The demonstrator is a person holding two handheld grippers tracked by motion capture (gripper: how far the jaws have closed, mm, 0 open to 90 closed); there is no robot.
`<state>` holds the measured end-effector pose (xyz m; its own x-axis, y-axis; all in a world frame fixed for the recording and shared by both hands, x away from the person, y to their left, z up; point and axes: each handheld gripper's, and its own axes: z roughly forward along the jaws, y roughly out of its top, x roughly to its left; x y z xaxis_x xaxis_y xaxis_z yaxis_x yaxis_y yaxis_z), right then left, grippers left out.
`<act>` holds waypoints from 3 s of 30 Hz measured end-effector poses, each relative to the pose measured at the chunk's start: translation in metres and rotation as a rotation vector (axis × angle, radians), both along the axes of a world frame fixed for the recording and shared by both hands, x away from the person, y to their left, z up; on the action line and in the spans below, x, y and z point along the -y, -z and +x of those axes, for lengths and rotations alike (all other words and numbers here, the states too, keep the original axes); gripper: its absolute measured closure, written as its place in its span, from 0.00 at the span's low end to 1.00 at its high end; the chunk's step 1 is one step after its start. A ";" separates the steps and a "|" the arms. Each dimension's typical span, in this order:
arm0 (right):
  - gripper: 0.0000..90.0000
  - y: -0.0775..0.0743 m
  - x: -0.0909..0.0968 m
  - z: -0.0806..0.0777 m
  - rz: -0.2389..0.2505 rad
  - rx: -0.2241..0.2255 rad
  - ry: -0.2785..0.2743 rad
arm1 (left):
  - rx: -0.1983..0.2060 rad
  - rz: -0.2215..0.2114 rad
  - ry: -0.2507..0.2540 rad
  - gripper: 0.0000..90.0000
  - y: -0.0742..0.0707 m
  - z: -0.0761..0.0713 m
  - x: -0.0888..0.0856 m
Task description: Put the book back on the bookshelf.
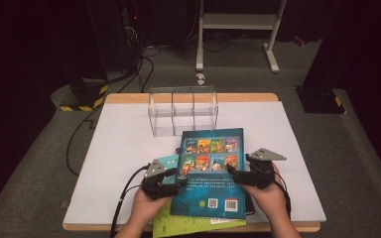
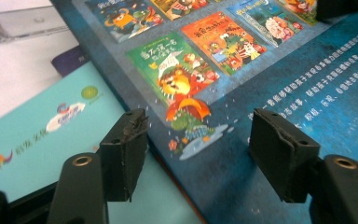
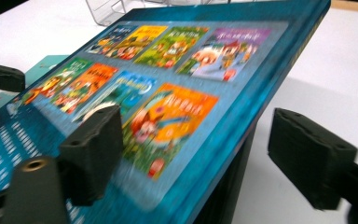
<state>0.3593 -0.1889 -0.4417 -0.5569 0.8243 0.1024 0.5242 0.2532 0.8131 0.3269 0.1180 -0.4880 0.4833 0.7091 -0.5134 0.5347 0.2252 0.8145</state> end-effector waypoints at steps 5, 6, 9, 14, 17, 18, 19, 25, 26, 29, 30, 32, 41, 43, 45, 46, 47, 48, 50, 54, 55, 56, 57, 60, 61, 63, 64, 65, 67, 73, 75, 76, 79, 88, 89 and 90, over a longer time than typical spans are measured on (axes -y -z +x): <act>0.21 0.003 -0.002 -0.014 -0.018 0.024 -0.007 | -0.005 -0.007 -0.016 0.37 0.001 -0.006 -0.007; 0.22 0.003 -0.002 -0.016 -0.019 0.034 -0.006 | -0.003 -0.001 -0.015 0.36 0.001 -0.006 -0.007; 0.21 0.005 -0.002 -0.017 0.008 0.027 -0.001 | 0.013 0.024 -0.008 0.36 0.000 -0.008 -0.003; 0.20 0.006 -0.002 -0.015 0.019 0.016 0.000 | 0.015 0.027 0.005 0.36 -0.001 -0.010 -0.001; 0.20 0.007 -0.004 -0.013 0.027 0.011 -0.005 | 0.013 0.025 0.006 0.37 0.000 -0.010 -0.001; 0.20 0.007 -0.004 -0.012 0.028 0.008 -0.007 | 0.013 0.021 0.004 0.37 0.000 -0.010 0.000; 0.20 0.007 -0.005 -0.011 0.032 0.004 -0.014 | 0.014 0.019 0.005 0.37 0.000 -0.010 0.000; 0.21 0.007 -0.007 -0.009 0.042 -0.013 -0.013 | 0.018 0.023 0.011 0.39 0.001 -0.010 0.000; 0.21 0.007 -0.007 -0.008 0.043 -0.015 -0.014 | 0.018 0.021 0.011 0.39 0.001 -0.010 0.000; 0.20 0.007 -0.008 -0.007 0.048 -0.022 -0.015 | 0.018 0.019 0.010 0.39 0.001 -0.010 0.000; 0.20 0.007 -0.008 -0.007 0.048 -0.022 -0.015 | 0.018 0.019 0.010 0.39 0.001 -0.010 0.000; 0.20 0.008 -0.009 -0.004 0.052 -0.025 -0.019 | 0.015 0.010 0.007 0.40 0.001 -0.010 0.001; 0.29 0.006 -0.005 -0.005 0.068 -0.044 -0.019 | 0.013 0.008 0.006 0.41 0.001 -0.009 0.001; 0.30 0.006 -0.004 -0.004 0.076 -0.047 -0.022 | 0.012 0.010 0.007 0.41 0.001 -0.009 0.001; 0.30 0.006 -0.003 -0.004 0.080 -0.048 -0.028 | 0.013 0.014 0.010 0.41 0.001 -0.009 0.001; 0.30 0.007 -0.003 -0.003 0.081 -0.048 -0.029 | 0.013 0.018 0.012 0.41 0.001 -0.009 0.001; 0.30 0.007 -0.003 -0.004 0.085 -0.057 -0.025 | 0.012 0.018 0.012 0.41 0.001 -0.009 0.001; 0.29 0.007 -0.003 -0.004 0.085 -0.057 -0.025 | 0.012 0.018 0.013 0.41 0.001 -0.009 0.001; 0.28 0.007 -0.003 -0.003 0.085 -0.050 -0.027 | 0.013 0.019 0.012 0.41 0.001 -0.009 0.001; 0.25 0.008 -0.006 -0.003 0.081 -0.055 -0.030 | 0.012 0.017 0.012 0.41 0.001 -0.009 0.001; 0.25 0.008 -0.006 -0.003 0.079 -0.056 -0.027 | 0.012 0.014 0.011 0.41 0.001 -0.009 0.001; 0.25 0.008 -0.007 -0.003 0.077 -0.057 -0.023 | 0.011 0.013 0.011 0.41 0.001 -0.009 0.001; 0.25 0.008 -0.007 -0.003 0.077 -0.057 -0.023 | 0.011 0.013 0.011 0.41 0.001 -0.009 0.001; 0.32 0.006 -0.005 -0.003 0.082 -0.065 -0.015 | 0.007 0.011 0.011 0.41 0.002 -0.008 0.000; 0.34 0.005 -0.004 -0.003 0.087 -0.066 -0.015 | 0.005 0.010 0.011 0.41 0.002 -0.008 0.000; 0.38 0.004 -0.002 -0.003 0.093 -0.067 -0.013 | 0.003 0.008 0.010 0.41 0.002 -0.008 0.000; 0.39 0.003 -0.001 -0.003 0.095 -0.070 -0.011 | 0.002 0.008 0.009 0.41 0.002 -0.008 0.000; 0.40 0.003 -0.001 -0.004 0.092 -0.068 -0.011 | 0.000 0.008 0.009 0.41 0.002 -0.008 0.000; 0.43 0.001 -0.001 -0.005 0.092 -0.070 -0.001 | -0.001 0.006 0.009 0.41 0.002 -0.008 0.000; 0.50 -0.002 0.002 -0.009 0.081 -0.035 -0.006 | -0.010 0.000 0.009 0.40 0.002 -0.007 -0.001; 0.50 -0.003 0.002 -0.011 0.077 -0.023 -0.009 | -0.014 -0.008 0.007 0.39 0.002 -0.006 -0.001; 0.50 -0.003 0.001 -0.012 0.073 -0.017 -0.009 | -0.014 -0.002 0.008 0.38 0.002 -0.006 -0.001; 0.50 -0.005 0.000 -0.014 0.064 -0.004 -0.012 | -0.017 -0.001 0.005 0.36 0.002 -0.005 -0.001; 0.51 -0.008 0.000 -0.023 0.056 0.057 -0.024 | -0.054 -0.041 0.013 0.26 0.003 0.000 -0.005; 0.51 -0.009 -0.001 -0.024 0.052 0.066 -0.025 | -0.057 -0.053 0.016 0.25 0.003 0.000 -0.004; 0.51 -0.010 -0.001 -0.025 0.052 0.070 -0.028 | -0.057 -0.053 0.016 0.25 0.003 0.000 -0.004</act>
<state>0.3338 -0.1875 -0.4314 -0.5866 0.8031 0.1049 0.4592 0.2231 0.8598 0.3271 0.1224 -0.4911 0.4633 0.6724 -0.5773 0.5841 0.2582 0.7695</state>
